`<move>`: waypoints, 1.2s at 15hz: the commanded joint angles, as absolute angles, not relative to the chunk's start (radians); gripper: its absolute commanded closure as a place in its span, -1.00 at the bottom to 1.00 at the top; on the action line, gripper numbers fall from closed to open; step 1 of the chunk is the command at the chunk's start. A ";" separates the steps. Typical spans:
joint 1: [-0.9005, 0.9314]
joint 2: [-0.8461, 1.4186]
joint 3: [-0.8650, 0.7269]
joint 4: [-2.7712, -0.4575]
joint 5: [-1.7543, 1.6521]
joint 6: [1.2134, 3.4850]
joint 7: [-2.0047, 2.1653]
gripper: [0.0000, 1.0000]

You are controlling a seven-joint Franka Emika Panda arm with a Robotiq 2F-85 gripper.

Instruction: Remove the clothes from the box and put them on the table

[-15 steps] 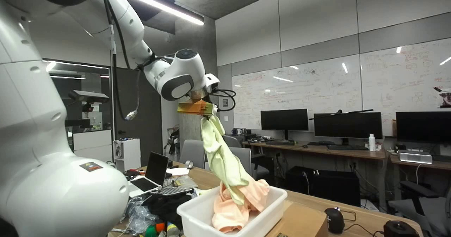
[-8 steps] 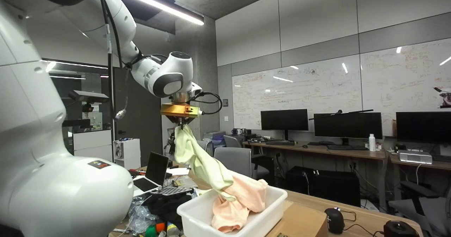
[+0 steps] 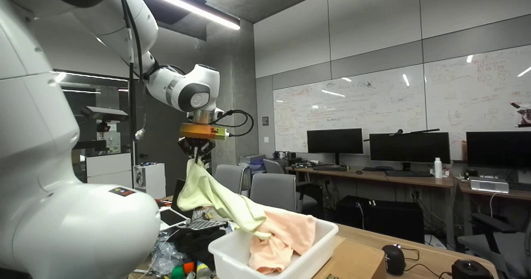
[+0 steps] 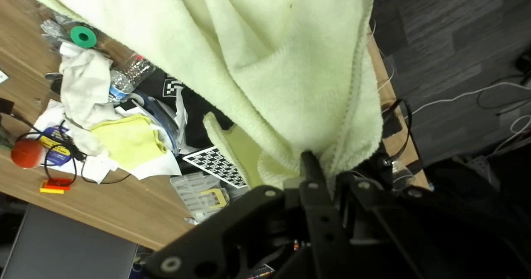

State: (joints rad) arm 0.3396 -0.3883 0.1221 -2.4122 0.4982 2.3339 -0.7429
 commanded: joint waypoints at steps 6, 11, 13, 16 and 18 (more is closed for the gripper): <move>0.352 -0.259 0.196 -2.378 0.292 2.403 -0.620 0.81; 0.353 -0.185 0.247 -2.347 0.196 2.468 -0.542 0.81; 0.348 -0.165 0.256 -2.333 0.144 2.464 -0.519 0.31; 0.339 -0.135 0.259 -2.308 0.059 2.441 -0.484 0.08; 0.334 -0.119 0.259 -2.294 0.014 2.431 -0.461 -0.24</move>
